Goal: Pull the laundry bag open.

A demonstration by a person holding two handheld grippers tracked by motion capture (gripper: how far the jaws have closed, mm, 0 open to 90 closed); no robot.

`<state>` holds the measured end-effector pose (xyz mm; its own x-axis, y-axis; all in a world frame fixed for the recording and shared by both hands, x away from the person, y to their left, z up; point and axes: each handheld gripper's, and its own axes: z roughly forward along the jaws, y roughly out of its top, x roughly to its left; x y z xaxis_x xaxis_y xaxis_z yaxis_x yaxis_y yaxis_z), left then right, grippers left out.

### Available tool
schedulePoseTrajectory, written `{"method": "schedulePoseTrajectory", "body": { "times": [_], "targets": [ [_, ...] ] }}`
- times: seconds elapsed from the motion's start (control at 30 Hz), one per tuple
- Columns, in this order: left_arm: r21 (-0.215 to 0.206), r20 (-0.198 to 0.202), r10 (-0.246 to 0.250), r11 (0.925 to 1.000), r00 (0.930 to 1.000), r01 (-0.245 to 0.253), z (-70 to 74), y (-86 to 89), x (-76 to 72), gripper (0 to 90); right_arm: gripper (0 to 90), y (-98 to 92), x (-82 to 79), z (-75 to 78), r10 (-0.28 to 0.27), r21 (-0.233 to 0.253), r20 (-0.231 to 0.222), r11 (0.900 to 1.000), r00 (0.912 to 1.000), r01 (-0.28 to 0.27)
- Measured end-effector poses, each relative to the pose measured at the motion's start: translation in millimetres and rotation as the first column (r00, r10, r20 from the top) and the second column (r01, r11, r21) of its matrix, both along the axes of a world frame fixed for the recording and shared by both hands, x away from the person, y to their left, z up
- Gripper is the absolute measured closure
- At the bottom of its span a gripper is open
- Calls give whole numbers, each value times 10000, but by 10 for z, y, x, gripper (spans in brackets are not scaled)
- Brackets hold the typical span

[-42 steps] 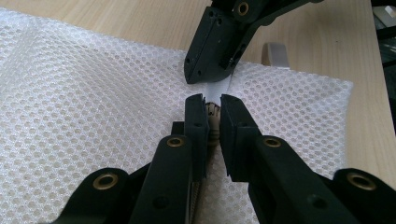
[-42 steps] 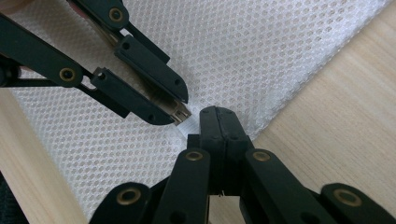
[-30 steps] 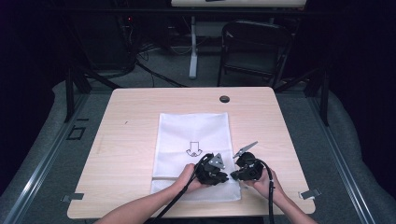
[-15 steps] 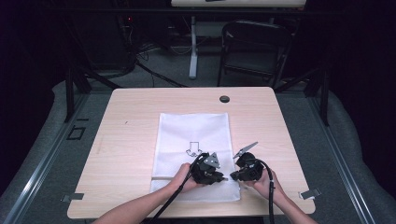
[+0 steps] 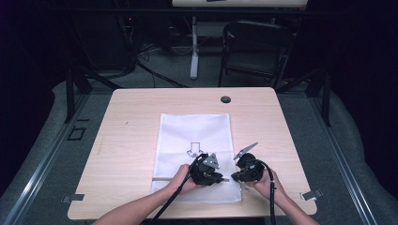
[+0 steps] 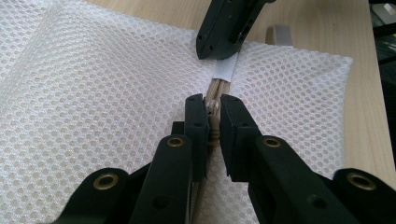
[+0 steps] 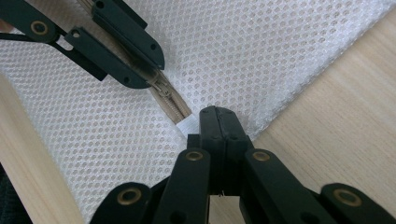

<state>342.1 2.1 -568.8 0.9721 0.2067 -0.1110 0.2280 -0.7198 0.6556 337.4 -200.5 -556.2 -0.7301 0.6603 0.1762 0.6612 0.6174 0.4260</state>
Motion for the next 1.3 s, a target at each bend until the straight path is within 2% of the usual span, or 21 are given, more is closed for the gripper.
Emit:
{"method": "schedulePoseTrajectory", "body": {
  "times": [0.03, 0.07, 0.2, 0.23, 0.33, 0.37, 0.43, 0.57, 0.6, 0.67, 0.83, 0.9, 0.93, 1.0, 1.07, 1.13, 1.17, 1.2, 1.23, 1.3],
  "targets": [
    [143, 158, 35, 9999, 9999, -37, 15, 2, -7, 820, 900, 0, -1, -2, -9, 87, -39, 10000, 10000, 9],
    [36, 124, 5, 10000, 9999, -5, 11, 4, -8, 820, 900, -2, 0, -4, -22, 93, -23, 10000, 10000, 22],
    [164, 127, 107, 9998, 9999, -110, 27, 83, 3, 820, 900, 4, -2, 3, -33, -20, -25, 10000, 10000, 33],
    [55, 90, 138, 9999, 9999, -139, 26, 102, 3, 820, 900, 3, -2, 3, -34, -18, -28, 10000, 10000, 34],
    [93, 110, 175, 9998, 9998, -176, 38, 148, -6, 820, 900, -4, 7, 1, -50, 60, -126, 10000, 9999, 50],
    [265, 190, 223, 9994, 9996, -228, 51, 157, -7, 820, 900, -14, 18, 0, 60, -17, -85, 10000, 9999, -60],
    [102, 145, 153, 9998, 9998, -154, 49, 171, -13, 820, 900, -11, 13, -3, 15, 34, -67, 10000, 10000, -14],
    [192, 172, 195, 9996, 9997, -199, 56, 181, -19, 820, 900, -7, 14, -1, 45, -94, 0, 9999, 10000, -45],
    [69, 157, 166, 9998, 9997, -167, 49, 180, -19, 820, 900, -8, 14, -1, 44, -83, -10, 10000, 10000, -44],
    [79, 148, 174, 9998, 9997, -176, 49, 182, -23, 820, 900, -14, 18, 0, 58, -70, -51, 10000, 10000, -59],
    [168, 325, 124, 9998, 9994, -130, 62, 190, -40, 820, 900, -13, 19, 3, 82, -115, -79, 9999, 9999, -83],
    [-42, 122, 125, 9999, 9998, -125, 49, 210, -25, 821, 900, -15, 20, -2, 74, -1, -78, 10000, 9999, -74],
    [181, 261, 180, 9997, 9995, -184, 57, 208, -31, 820, 900, -15, 20, 0, 70, -49, -71, 10000, 10000, -70],
    [-49, 92, 94, 9999, 9999, -94, 56, 222, -31, 820, 900, -15, 17, -1, 57, -13, -80, 10000, 10000, -57],
    [78, 230, 66, 9999, 9997, -68, 66, 216, -43, 821, 900, -14, 17, -1, 54, -51, -62, 10000, 10000, -54],
    [0, 265, 89, 10000, 9996, -89, 57, 232, -39, 821, 900, -14, 18, 2, 71, -97, -68, 9999, 10000, -72],
    [48, 264, 69, 10000, 9996, -71, 55, 245, -29, 820, 900, -11, 12, -3, 1, 31, -74, 10000, 10000, 0],
    [-118, 146, 106, 9999, 9998, -104, 49, 261, -26, 820, 900, -15, 18, 0, 63, -65, -64, 10000, 10000, -64],
    [74, 222, 107, 9999, 9997, -108, 56, 267, -30, 820, 900, -15, 17, -2, 56, 3, -81, 10000, 10000, -56],
    [12, 214, 80, 10000, 9997, -81, 58, 278, -36, 821, 900, -15, 18, -2, 54, 15, -90, 10000, 9999, -54]
  ]
}}
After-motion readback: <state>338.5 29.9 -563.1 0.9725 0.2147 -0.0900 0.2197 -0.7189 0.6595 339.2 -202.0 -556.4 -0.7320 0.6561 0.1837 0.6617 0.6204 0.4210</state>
